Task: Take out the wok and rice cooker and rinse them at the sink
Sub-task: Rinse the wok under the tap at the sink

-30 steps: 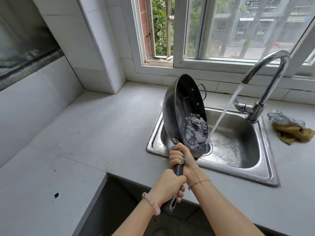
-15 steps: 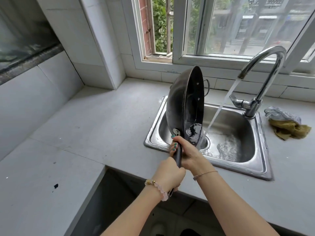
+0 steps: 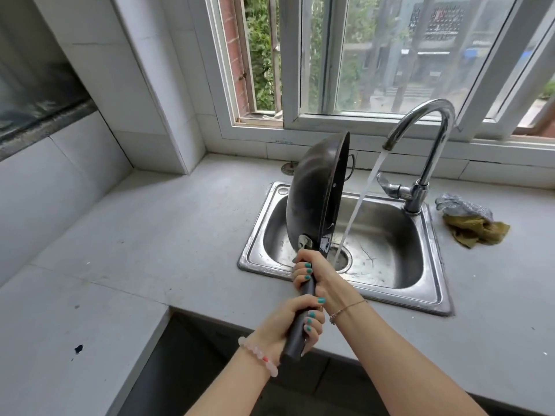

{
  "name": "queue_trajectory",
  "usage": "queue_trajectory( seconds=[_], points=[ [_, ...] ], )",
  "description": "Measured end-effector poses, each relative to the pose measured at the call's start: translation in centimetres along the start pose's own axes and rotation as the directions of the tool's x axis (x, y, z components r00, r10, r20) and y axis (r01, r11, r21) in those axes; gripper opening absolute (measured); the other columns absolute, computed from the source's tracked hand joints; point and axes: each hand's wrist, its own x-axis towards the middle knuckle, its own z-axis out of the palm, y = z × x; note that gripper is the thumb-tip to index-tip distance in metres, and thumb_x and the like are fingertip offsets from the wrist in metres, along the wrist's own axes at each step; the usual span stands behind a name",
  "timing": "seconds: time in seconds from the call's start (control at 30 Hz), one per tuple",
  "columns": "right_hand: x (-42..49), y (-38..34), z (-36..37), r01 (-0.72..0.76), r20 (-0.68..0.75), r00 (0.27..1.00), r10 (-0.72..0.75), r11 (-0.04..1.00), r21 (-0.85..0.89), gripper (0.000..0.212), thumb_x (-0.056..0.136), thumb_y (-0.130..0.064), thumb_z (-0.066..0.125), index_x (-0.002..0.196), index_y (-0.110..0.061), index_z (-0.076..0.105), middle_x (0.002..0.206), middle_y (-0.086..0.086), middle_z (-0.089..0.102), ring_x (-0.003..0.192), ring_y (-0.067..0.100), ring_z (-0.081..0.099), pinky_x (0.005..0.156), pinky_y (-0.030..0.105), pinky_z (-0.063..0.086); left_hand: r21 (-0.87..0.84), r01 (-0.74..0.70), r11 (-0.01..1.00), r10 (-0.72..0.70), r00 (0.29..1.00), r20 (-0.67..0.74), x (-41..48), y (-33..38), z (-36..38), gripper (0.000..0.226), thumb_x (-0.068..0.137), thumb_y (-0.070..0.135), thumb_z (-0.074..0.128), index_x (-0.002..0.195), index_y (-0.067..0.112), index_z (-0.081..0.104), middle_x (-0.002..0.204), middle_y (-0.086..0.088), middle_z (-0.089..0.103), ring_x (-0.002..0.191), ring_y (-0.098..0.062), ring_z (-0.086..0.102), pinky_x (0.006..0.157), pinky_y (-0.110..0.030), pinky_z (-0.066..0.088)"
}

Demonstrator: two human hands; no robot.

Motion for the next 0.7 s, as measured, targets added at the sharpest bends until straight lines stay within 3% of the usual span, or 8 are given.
queue_trajectory(
  seconds=[0.07,0.2,0.4,0.5,0.63,0.7],
  points=[
    [-0.3,-0.2,-0.6,-0.017,0.024,1.0,0.017,0.999,0.035,0.052,0.086,-0.005,0.035,0.036,-0.019,0.026,0.03,-0.008,0.023,0.022,0.004,0.023,0.023,0.014,0.02,-0.027,0.0,1.0,0.001,0.999,0.041,0.1,-0.5,0.4,0.034,0.061,-0.004,0.078,0.062,0.009,0.046,0.044,0.0,0.042,0.032,-0.008,0.043,0.034,-0.015,0.039],
    [-1.0,-0.5,-1.7,-0.039,0.083,0.996,0.029,0.992,0.118,0.051,0.085,-0.006,0.035,0.037,-0.018,0.026,0.03,-0.008,0.023,0.022,0.004,0.023,0.023,0.013,0.019,0.197,0.018,0.98,0.012,0.989,-0.15,0.4,-0.9,1.7,0.032,0.089,0.01,0.053,0.059,0.012,0.043,0.044,0.003,0.038,0.031,-0.004,0.038,0.031,-0.013,0.035],
    [-1.3,-0.4,-2.1,-0.048,0.12,0.992,0.026,0.98,0.193,0.046,0.076,-0.003,0.039,0.034,-0.017,0.026,0.029,-0.007,0.024,0.021,0.004,0.024,0.023,0.013,0.019,0.304,0.023,0.952,0.046,0.975,-0.218,0.1,-1.0,2.6,0.032,0.092,0.011,0.047,0.06,0.012,0.04,0.042,0.004,0.038,0.03,-0.004,0.037,0.031,-0.014,0.034],
    [-1.3,-0.4,-1.6,-0.038,0.141,0.99,0.008,0.977,0.211,0.039,0.062,0.001,0.048,0.035,-0.016,0.027,0.029,-0.006,0.026,0.021,0.005,0.025,0.023,0.014,0.021,0.33,0.015,0.944,0.068,0.969,-0.238,-0.2,-0.6,2.9,0.029,0.092,0.009,0.046,0.064,0.011,0.041,0.042,0.004,0.039,0.029,-0.004,0.037,0.031,-0.013,0.034],
    [-0.8,0.1,-1.3,-0.082,0.308,0.951,-0.016,0.95,0.301,0.051,0.036,0.018,0.068,0.036,-0.015,0.03,0.028,-0.003,0.029,0.02,0.009,0.028,0.022,0.014,0.025,0.452,-0.002,0.892,0.142,0.951,-0.276,-0.8,0.0,2.7,0.019,0.092,0.008,0.048,0.073,0.01,0.045,0.045,0.003,0.042,0.032,-0.005,0.04,0.033,-0.014,0.036],
    [-0.4,0.4,-1.7,-0.095,0.357,0.934,-0.03,0.94,0.327,0.056,0.034,0.019,0.072,0.037,-0.015,0.029,0.028,-0.003,0.029,0.02,0.009,0.029,0.023,0.015,0.025,0.492,-0.005,0.87,0.171,0.94,-0.294,-0.8,-0.2,2.6,0.016,0.091,0.007,0.048,0.075,0.009,0.045,0.046,0.002,0.043,0.032,-0.005,0.041,0.034,-0.015,0.037]
  ],
)
